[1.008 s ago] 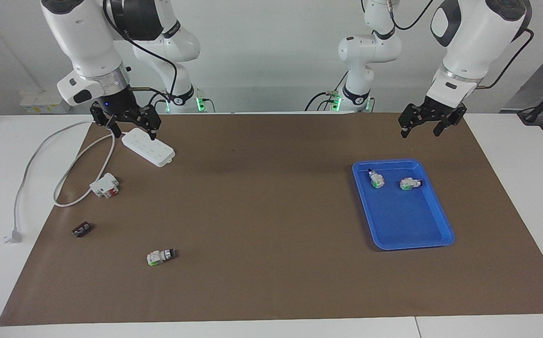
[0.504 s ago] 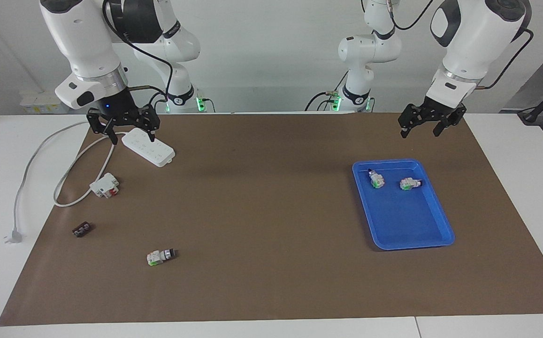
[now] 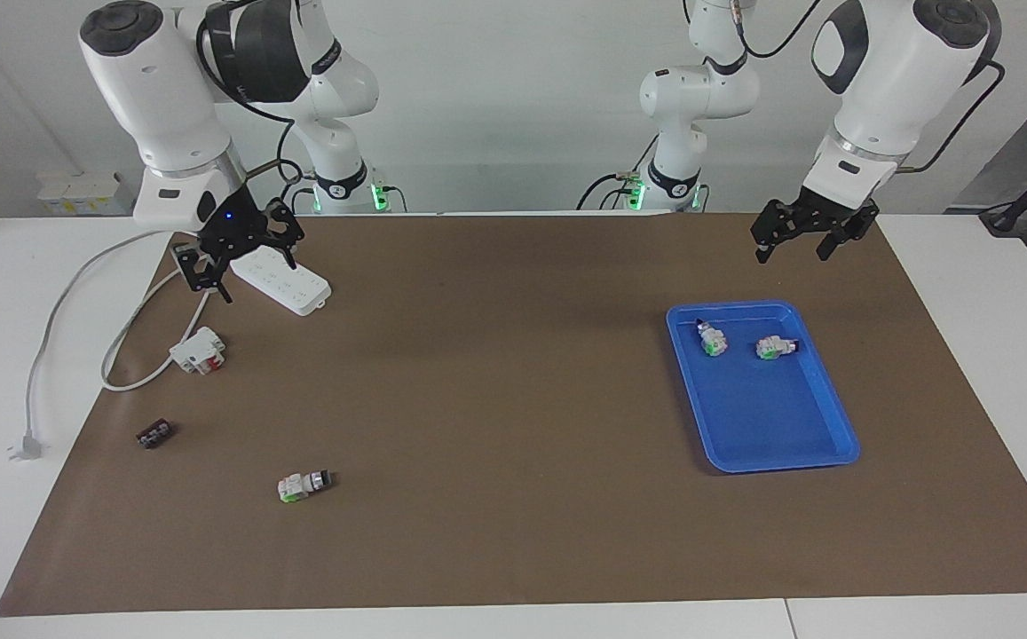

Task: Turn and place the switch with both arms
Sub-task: 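Raise the right gripper and move it toward the small switch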

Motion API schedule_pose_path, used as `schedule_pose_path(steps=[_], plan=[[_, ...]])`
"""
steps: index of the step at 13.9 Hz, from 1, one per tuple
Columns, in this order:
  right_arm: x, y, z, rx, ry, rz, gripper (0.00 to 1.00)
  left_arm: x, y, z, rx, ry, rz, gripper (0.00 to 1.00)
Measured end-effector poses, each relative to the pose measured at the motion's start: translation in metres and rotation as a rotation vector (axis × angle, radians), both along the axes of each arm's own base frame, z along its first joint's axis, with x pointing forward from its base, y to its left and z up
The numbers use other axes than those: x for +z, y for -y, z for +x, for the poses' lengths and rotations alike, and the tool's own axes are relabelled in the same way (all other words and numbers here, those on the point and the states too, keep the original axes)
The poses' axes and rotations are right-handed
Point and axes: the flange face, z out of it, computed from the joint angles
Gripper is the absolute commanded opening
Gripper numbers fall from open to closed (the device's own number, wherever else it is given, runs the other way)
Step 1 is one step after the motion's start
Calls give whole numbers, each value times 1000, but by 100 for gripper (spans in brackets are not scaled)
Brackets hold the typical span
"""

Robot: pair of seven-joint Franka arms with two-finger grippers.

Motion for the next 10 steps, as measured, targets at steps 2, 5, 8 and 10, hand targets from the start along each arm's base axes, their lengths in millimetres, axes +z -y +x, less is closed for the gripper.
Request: schedule_pose_path(steps=[2, 5, 8, 10], plan=[[-10, -2, 11, 160, -9, 5, 100, 0, 0, 0, 0, 1, 0, 100], [-32, -2, 32, 420, -24, 22, 100, -2, 0, 0, 0, 5, 0, 100], [-52, 10, 61, 615, -19, 46, 100, -3, 0, 0, 0, 5, 0, 100], [-74, 24, 81, 697, -14, 88, 100, -4, 0, 0, 0, 5, 0, 100]])
